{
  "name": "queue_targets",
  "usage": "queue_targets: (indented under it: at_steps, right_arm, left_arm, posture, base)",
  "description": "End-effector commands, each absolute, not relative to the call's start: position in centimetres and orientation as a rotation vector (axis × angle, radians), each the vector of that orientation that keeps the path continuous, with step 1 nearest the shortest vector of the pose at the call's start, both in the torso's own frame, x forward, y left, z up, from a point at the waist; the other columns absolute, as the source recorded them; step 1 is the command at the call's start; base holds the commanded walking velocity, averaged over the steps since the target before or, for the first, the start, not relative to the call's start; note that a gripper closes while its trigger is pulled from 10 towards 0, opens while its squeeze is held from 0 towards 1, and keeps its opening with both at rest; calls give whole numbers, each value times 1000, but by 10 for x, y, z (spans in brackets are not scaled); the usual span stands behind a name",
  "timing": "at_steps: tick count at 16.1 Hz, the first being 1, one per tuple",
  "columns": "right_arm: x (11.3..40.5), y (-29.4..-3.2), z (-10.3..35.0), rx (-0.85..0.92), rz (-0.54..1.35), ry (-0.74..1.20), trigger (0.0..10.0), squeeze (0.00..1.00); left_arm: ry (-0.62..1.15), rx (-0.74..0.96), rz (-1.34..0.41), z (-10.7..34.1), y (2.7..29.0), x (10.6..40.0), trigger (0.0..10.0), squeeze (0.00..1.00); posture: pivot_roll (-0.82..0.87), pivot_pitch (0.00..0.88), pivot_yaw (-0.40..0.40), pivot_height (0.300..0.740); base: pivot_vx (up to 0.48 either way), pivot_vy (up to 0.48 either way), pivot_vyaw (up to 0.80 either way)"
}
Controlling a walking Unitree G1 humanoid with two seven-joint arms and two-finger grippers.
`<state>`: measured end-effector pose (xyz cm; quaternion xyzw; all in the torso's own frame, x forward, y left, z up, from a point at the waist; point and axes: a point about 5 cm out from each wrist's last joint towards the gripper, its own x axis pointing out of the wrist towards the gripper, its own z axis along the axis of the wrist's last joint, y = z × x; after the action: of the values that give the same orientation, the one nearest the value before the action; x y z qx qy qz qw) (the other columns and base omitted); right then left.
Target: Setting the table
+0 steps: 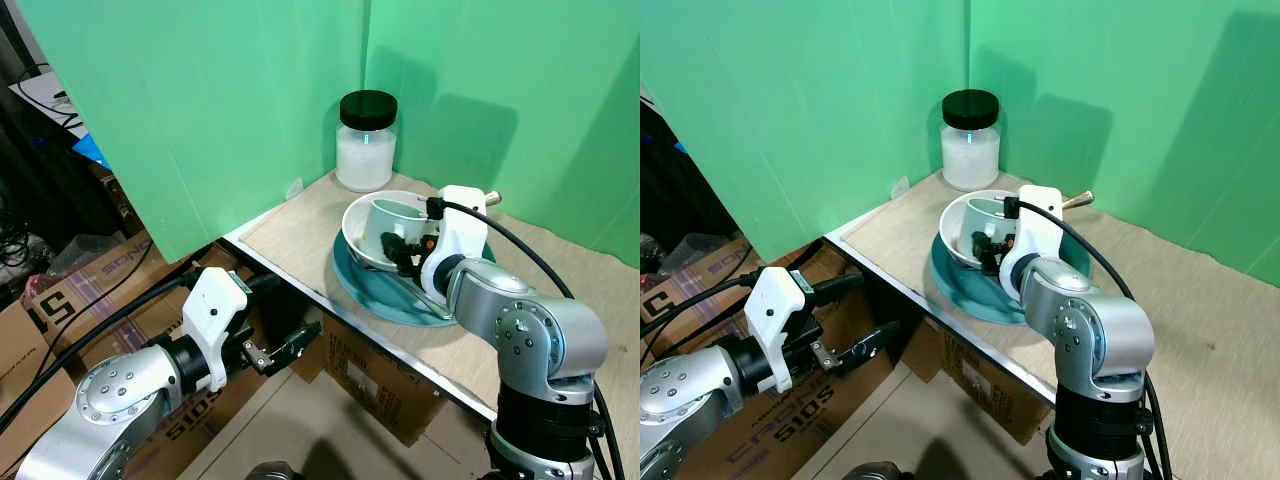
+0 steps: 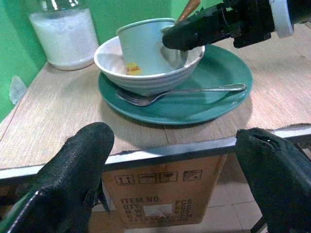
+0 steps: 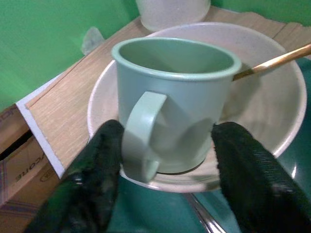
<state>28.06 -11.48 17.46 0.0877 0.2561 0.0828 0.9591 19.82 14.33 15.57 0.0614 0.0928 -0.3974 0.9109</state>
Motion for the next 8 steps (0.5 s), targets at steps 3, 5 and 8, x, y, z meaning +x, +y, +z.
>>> queue_targets:
  at_steps: [3, 5, 8]
  right_arm:
    - [283, -114, 174, 180, 154, 521, 0, 0]
    - [283, -115, 174, 181, 147, 519, 0, 0]
    - [283, -117, 171, 176, 138, 524, 0, 0]
  left_arm:
    - [193, 140, -822, 158, 145, 197, 10000, 0]
    - [192, 141, -824, 157, 145, 198, 10000, 0]
    - [190, 146, -825, 157, 144, 199, 10000, 0]
  posture:
    - [174, 0, 61, 740]
    - [173, 0, 64, 740]
    - [171, 0, 63, 740]
  base:
    - [0, 0, 0]
    - [0, 0, 0]
    - [0, 0, 0]
